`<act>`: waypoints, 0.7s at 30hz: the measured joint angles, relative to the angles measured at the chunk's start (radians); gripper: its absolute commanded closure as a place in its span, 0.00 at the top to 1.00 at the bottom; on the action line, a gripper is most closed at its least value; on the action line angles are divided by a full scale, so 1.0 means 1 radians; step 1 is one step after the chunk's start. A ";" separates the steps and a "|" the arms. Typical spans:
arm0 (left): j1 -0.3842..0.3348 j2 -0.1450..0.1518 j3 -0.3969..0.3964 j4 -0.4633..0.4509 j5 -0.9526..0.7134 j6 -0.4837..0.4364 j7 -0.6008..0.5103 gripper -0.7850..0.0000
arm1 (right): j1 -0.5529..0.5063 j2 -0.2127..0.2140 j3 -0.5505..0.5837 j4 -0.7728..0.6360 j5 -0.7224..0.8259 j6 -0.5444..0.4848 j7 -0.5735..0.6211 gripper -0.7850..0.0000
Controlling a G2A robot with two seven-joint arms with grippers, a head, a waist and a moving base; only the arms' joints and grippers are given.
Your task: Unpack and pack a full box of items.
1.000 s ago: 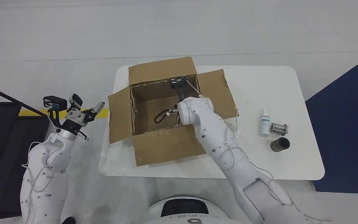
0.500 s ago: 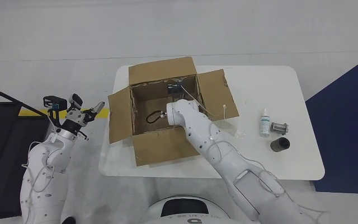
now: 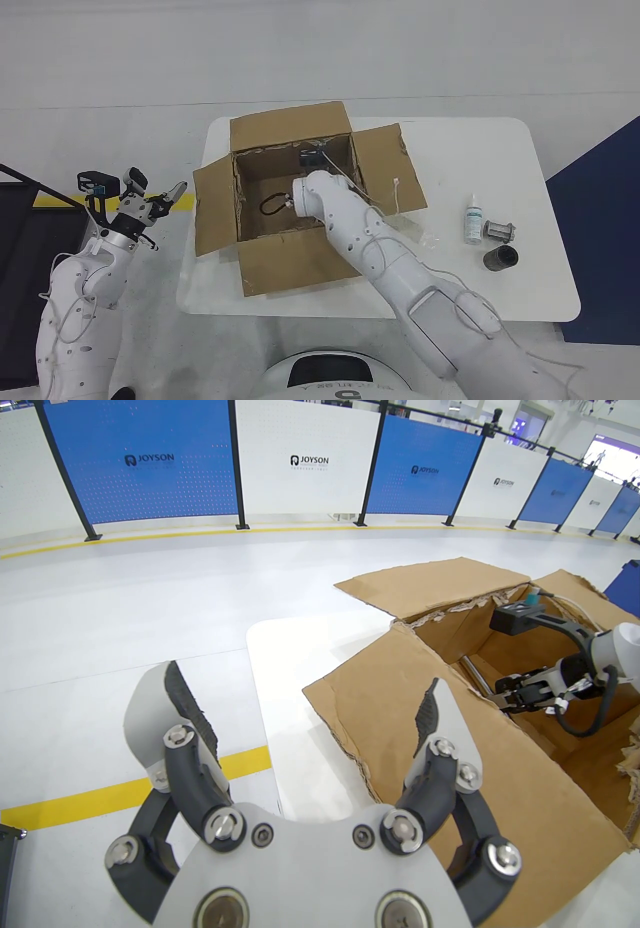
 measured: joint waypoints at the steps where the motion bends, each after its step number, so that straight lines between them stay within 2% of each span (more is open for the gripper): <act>1: 0.000 0.000 0.000 0.000 0.000 0.000 0.000 1.00 | 0.006 -0.004 -0.003 0.012 0.002 0.001 -0.003 0.23; 5: 0.000 0.000 0.000 0.000 0.000 0.000 0.000 1.00 | 0.029 -0.021 -0.017 0.066 0.011 0.012 -0.009 0.05; 7: 0.000 0.000 0.000 0.000 0.000 0.000 0.000 1.00 | 0.039 -0.029 -0.020 0.089 0.016 0.023 -0.008 0.00; 15: 0.000 0.000 0.000 0.000 0.000 0.000 0.000 1.00 | 0.066 -0.047 -0.014 0.153 0.035 0.039 -0.047 0.00; 21: 0.000 0.000 0.000 0.000 0.000 0.000 0.000 1.00 | -0.015 -0.027 0.004 0.013 -0.017 0.046 -0.148 0.00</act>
